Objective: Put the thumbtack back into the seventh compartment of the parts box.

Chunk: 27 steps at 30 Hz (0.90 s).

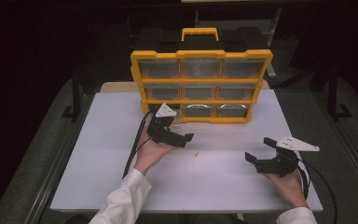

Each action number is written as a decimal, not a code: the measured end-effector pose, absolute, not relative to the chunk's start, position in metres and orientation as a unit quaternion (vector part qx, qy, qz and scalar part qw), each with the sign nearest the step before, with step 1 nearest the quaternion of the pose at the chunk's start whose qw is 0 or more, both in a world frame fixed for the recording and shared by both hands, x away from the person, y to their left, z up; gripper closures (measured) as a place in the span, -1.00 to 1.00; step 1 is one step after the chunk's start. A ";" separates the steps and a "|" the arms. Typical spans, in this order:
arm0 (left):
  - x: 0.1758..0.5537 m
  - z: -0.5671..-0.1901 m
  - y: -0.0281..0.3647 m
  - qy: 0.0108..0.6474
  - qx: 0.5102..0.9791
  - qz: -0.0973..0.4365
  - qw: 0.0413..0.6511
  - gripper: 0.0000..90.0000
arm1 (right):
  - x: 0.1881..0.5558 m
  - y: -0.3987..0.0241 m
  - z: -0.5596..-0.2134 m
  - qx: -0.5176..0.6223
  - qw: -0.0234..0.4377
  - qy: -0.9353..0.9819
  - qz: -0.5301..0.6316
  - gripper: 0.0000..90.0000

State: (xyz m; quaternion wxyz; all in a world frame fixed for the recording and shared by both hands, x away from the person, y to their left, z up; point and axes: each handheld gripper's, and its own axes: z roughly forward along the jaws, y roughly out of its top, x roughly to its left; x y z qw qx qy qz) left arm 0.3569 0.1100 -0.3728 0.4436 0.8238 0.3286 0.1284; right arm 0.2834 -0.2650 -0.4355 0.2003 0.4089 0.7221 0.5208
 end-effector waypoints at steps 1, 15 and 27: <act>0.355 -0.374 0.109 0.327 0.823 0.134 0.444 -1.00 | 0.283 -0.265 -0.435 0.409 0.200 0.722 0.521 -1.00; 0.337 -0.378 0.086 0.298 0.838 0.133 0.437 -0.99 | 0.283 -0.265 -0.436 0.408 0.201 0.723 0.521 -1.00; 0.324 -0.392 0.061 0.271 0.858 0.127 0.418 -0.99 | 0.283 -0.265 -0.435 0.407 0.200 0.723 0.521 -1.00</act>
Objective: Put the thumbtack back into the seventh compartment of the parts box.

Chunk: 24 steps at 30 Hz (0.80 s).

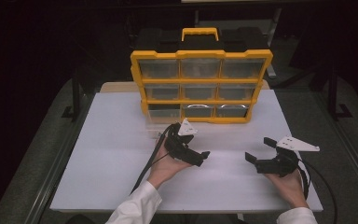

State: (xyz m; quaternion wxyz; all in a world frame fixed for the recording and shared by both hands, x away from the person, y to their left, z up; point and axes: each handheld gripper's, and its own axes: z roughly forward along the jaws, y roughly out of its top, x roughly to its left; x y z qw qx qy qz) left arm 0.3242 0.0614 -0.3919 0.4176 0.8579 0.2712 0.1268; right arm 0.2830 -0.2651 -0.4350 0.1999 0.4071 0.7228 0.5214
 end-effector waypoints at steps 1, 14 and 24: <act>0.324 -0.393 0.060 0.270 0.859 0.125 0.417 -1.00 | 0.283 -0.265 -0.435 0.407 0.200 0.723 0.522 -1.00; 0.323 -0.416 0.049 0.268 0.868 0.102 0.406 -0.90 | 0.283 -0.265 -0.435 0.406 0.199 0.723 0.522 -1.00; 0.325 -0.428 0.051 0.282 0.869 0.089 0.398 -0.69 | 0.282 -0.265 -0.435 0.406 0.201 0.723 0.521 -1.00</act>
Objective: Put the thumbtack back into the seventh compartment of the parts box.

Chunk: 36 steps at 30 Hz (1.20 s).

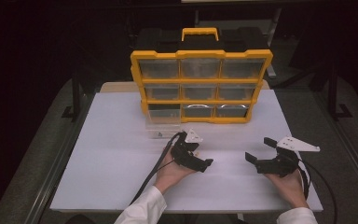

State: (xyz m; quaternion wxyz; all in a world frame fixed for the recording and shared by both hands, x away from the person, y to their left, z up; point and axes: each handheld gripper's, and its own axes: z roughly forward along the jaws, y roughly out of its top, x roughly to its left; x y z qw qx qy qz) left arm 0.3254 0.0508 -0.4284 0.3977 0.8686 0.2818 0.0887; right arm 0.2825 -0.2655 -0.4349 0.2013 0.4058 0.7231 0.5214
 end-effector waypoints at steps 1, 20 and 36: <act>0.326 -0.430 0.051 0.284 0.869 0.088 0.396 -0.68 | 0.282 -0.265 -0.435 0.406 0.201 0.723 0.522 -1.00; 0.340 -0.446 0.057 0.329 0.863 0.111 0.367 -0.02 | 0.282 -0.265 -0.435 0.406 0.201 0.724 0.520 -1.00; 0.348 -0.450 0.059 0.314 0.875 0.104 0.355 0.86 | 0.282 -0.264 -0.435 0.404 0.201 0.726 0.519 -1.00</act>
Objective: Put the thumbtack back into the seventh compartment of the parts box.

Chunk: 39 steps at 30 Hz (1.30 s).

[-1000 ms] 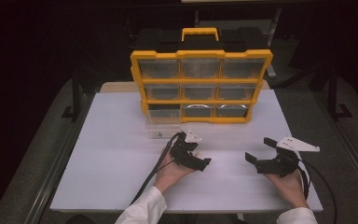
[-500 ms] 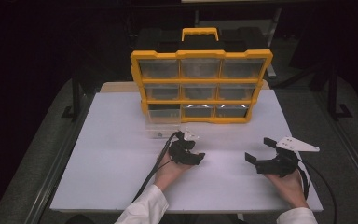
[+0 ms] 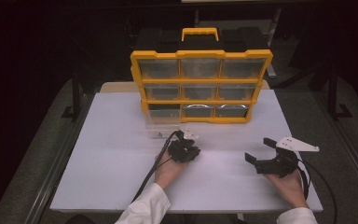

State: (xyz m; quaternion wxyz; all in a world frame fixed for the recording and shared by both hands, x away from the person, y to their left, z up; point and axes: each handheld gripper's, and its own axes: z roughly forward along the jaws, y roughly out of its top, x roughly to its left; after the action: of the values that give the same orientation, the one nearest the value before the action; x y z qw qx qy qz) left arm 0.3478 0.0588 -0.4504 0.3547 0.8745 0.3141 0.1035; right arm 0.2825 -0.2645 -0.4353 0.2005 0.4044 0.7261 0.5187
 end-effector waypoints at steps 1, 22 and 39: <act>0.347 -0.450 0.059 0.313 0.874 0.105 0.357 0.87 | 0.282 -0.264 -0.435 0.404 0.200 0.726 0.519 -1.00; 0.341 -0.432 0.068 0.308 0.864 0.105 0.384 0.95 | 0.283 -0.265 -0.435 0.404 0.199 0.726 0.519 -1.00; 0.337 -0.407 0.085 0.309 0.853 0.104 0.407 0.95 | 0.283 -0.265 -0.435 0.405 0.197 0.725 0.521 -1.00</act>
State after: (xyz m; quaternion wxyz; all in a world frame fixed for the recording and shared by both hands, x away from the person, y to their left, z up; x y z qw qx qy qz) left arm 0.3374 0.0846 -0.4071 0.4070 0.8532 0.3092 0.1044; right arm 0.2829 -0.2654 -0.4353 0.1970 0.4054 0.7246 0.5214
